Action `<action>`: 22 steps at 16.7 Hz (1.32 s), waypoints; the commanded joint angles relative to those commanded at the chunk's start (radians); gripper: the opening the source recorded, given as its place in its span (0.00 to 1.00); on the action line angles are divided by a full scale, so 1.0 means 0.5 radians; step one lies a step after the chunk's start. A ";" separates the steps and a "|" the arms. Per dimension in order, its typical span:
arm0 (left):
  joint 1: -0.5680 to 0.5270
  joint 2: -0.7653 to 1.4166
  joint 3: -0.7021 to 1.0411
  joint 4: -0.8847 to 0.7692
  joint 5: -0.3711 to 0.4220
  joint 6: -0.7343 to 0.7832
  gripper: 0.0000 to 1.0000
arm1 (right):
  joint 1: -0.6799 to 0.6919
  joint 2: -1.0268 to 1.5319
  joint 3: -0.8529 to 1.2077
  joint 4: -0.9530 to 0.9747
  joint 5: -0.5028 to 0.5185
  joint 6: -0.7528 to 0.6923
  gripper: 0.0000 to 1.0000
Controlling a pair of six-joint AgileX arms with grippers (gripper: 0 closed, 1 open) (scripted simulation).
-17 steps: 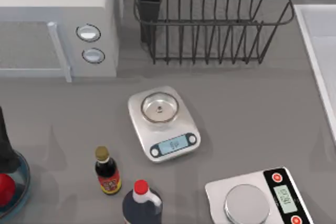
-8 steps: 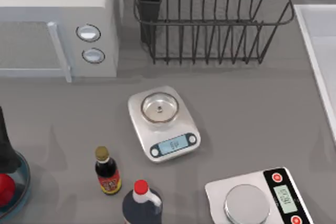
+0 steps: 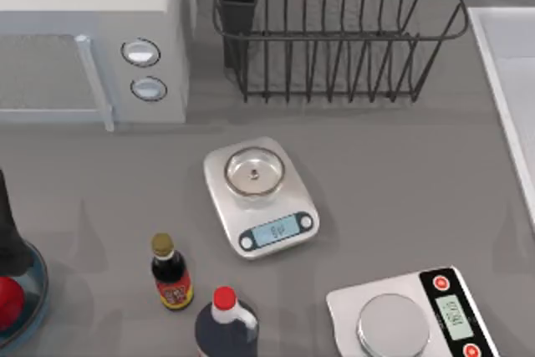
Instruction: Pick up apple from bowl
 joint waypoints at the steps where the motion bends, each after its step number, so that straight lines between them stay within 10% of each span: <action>1: 0.000 0.000 0.000 0.000 0.000 0.000 1.00 | 0.000 0.000 0.000 0.000 0.000 0.000 1.00; 9: 0.042 0.325 0.258 -0.304 0.000 0.047 1.00 | 0.000 0.000 0.000 0.000 0.000 0.000 1.00; 22: 0.257 2.440 1.572 -1.900 0.000 0.287 1.00 | 0.000 0.000 0.000 0.000 0.000 0.000 1.00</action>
